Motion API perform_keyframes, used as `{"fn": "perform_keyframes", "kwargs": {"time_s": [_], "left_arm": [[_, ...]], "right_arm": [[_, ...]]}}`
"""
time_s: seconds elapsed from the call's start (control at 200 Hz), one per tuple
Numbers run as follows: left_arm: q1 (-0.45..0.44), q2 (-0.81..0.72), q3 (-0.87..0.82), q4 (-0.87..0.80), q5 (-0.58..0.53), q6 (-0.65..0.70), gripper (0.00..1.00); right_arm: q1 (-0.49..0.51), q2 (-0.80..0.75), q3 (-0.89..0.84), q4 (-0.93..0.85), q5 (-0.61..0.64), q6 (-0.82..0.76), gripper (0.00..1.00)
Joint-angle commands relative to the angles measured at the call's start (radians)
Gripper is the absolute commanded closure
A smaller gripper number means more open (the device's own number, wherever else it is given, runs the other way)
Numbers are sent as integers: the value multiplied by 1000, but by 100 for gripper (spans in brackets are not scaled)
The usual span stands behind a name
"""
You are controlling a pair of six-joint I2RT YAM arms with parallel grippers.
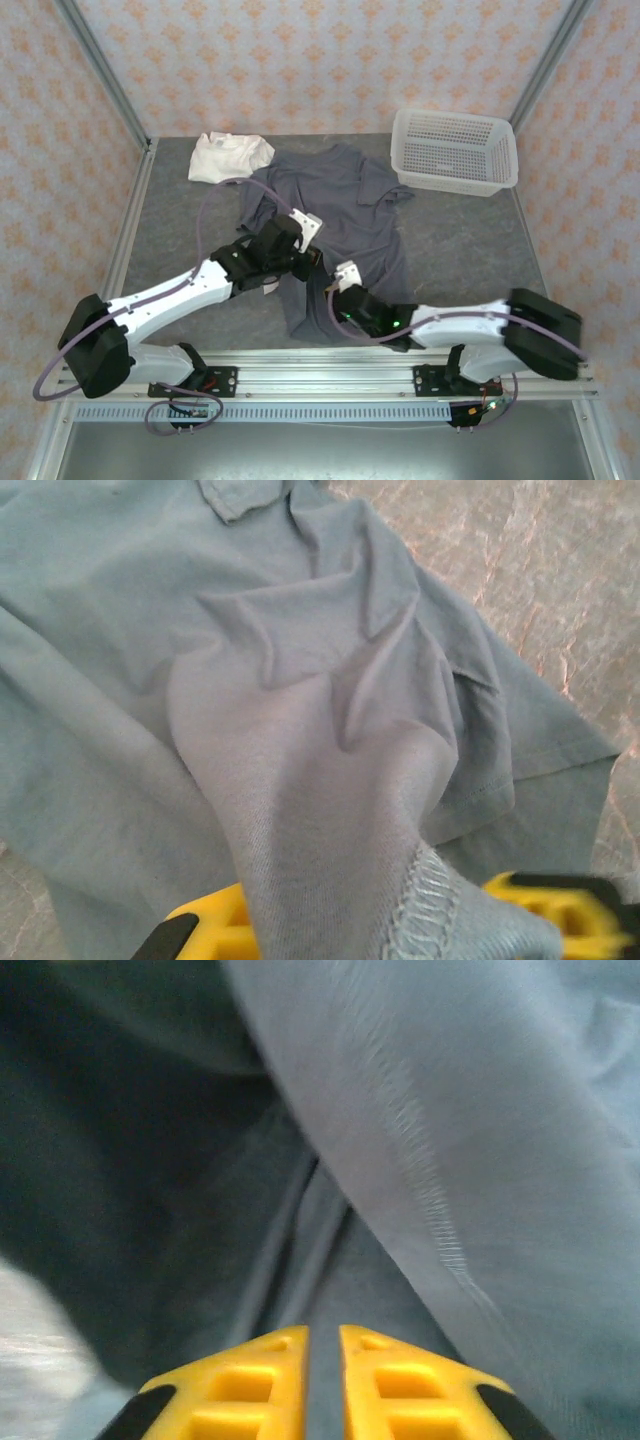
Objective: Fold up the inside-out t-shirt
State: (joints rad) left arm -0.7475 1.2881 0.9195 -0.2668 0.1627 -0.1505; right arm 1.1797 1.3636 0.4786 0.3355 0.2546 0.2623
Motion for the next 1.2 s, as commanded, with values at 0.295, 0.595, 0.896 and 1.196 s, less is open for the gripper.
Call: {"fn": "perform_keyframes", "kwargs": {"time_s": [0.295, 0.595, 0.896, 1.196], "left_arm": [[60, -35, 240, -207, 293, -25, 100], [58, 18, 480, -258, 501, -50, 100], [59, 100, 674, -254, 484, -127, 100], [58, 94, 707, -281, 650, -99, 100]], "right_arm": [[-150, 351, 79, 696, 443, -605, 100], [-399, 100, 87, 290, 242, -283, 100], [-125, 246, 177, 242, 344, -237, 100], [-328, 238, 289, 132, -11, -61, 100]]}}
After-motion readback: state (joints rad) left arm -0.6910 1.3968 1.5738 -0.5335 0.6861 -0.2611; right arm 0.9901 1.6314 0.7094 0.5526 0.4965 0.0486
